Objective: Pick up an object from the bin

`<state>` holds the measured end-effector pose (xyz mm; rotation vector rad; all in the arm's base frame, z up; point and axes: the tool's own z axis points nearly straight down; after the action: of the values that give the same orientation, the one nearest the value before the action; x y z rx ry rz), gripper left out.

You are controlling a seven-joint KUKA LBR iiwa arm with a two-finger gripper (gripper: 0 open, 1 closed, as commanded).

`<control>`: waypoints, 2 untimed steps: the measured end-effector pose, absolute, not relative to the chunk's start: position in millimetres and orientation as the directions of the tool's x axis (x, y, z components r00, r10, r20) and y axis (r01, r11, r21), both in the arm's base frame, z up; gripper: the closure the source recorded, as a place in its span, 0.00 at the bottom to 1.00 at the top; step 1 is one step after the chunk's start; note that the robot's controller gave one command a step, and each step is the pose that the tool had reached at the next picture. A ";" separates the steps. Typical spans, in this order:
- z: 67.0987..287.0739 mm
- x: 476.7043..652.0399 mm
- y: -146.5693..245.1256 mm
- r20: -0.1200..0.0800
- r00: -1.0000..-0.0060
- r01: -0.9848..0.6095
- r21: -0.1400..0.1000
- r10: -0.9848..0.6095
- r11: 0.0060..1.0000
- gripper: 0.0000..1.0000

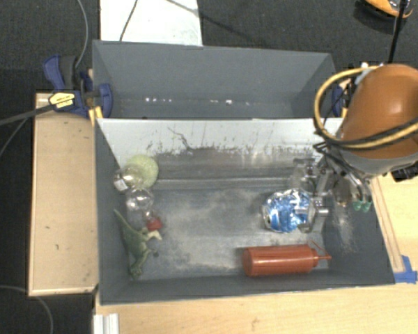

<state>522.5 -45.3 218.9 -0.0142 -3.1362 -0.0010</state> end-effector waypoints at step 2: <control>159.4 552.1 -58.4 -0.007 -0.998 -0.061 -0.001 -0.061 0.998 0.00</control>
Offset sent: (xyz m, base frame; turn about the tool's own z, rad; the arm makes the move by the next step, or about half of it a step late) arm 0.0607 -0.0300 -0.1489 -0.1463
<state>552.1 -58.4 159.4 0.0954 -3.1470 0.0009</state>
